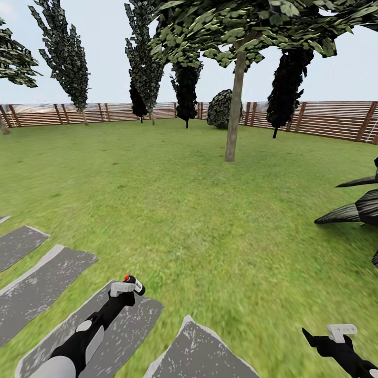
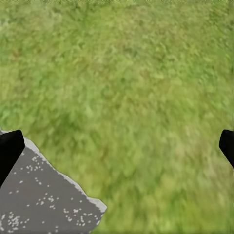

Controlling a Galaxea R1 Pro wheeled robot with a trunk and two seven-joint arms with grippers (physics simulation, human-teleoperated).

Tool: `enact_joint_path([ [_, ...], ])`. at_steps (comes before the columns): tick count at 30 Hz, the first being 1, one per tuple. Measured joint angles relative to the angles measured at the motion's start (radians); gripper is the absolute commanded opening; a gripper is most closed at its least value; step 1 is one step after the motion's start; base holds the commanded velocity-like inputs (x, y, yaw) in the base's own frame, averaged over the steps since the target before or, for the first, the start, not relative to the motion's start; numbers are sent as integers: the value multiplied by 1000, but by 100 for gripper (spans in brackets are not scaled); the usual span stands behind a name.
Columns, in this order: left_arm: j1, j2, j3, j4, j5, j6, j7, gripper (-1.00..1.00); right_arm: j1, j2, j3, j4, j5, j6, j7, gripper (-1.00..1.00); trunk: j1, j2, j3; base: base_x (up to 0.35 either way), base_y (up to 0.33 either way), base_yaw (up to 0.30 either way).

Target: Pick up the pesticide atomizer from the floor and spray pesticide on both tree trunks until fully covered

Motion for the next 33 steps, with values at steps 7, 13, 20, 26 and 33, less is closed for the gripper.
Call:
enact_joint_path([
  [7, 0, 0, -3, 0, 0, -5, 0, -100, 0, 0, -1, 0, -1, -1, 0, 100, 0, 0, 0, 324, 0, 0],
  [13, 0, 0, -3, 0, 0, -5, 0, -100, 0, 0, -1, 0, -1, -2, 0, 100, 0, 0, 0, 348, 0, 0],
  [20, 0, 0, -3, 0, 0, -6, 0, -100, 0, 0, -2, 0, -1, -2, 0, 100, 0, 0, 0, 350, 0, 0],
  [26, 0, 0, -3, 0, -1, -5, 0, -100, 0, 0, -2, 0, -1, -2, 0, 100, 0, 0, 0, 350, 0, 0],
  [33, 0, 0, -3, 0, -1, -4, 0, -100, 0, 0, -2, 0, -1, -2, 0, 100, 0, 0, 0, 350, 0, 0],
])
